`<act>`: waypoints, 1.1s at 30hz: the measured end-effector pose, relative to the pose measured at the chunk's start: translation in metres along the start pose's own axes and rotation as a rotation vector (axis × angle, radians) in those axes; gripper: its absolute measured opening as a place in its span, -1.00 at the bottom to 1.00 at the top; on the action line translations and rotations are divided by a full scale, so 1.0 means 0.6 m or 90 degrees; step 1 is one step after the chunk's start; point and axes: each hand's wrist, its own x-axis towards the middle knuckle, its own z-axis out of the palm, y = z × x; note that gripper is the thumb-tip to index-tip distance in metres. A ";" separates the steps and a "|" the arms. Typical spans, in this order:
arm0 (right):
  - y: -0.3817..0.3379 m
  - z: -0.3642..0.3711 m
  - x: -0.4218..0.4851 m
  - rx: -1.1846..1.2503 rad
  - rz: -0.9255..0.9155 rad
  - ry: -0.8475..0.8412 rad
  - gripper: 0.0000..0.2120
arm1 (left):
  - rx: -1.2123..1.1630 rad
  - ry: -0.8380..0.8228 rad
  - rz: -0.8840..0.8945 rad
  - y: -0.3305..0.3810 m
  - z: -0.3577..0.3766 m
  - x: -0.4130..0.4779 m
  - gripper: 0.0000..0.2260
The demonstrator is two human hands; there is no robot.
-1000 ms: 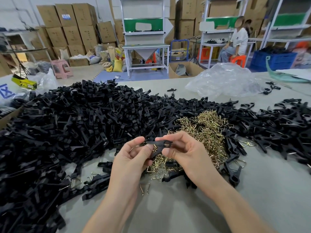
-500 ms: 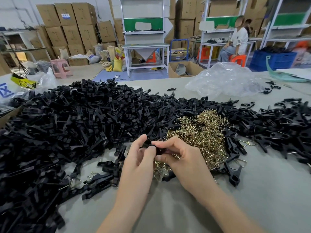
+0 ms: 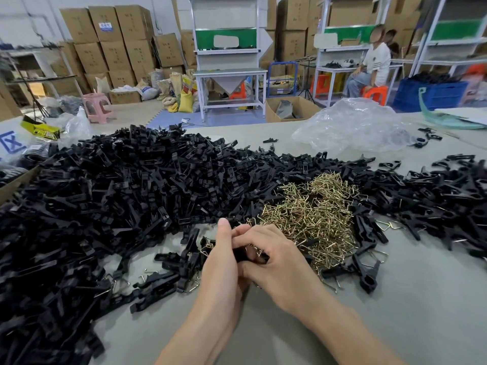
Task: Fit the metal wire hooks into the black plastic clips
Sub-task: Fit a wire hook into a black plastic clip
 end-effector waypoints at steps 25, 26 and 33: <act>-0.002 -0.006 -0.007 -0.056 -0.016 -0.078 -0.71 | -0.073 -0.039 -0.151 0.015 -0.011 0.006 -0.33; -0.002 -0.006 -0.007 -0.056 -0.017 -0.081 -0.72 | -0.077 -0.032 -0.158 0.017 -0.011 0.007 -0.35; -0.008 0.000 -0.011 0.003 -0.014 -0.085 -0.75 | -0.063 -0.049 -0.155 0.016 -0.017 0.010 -0.42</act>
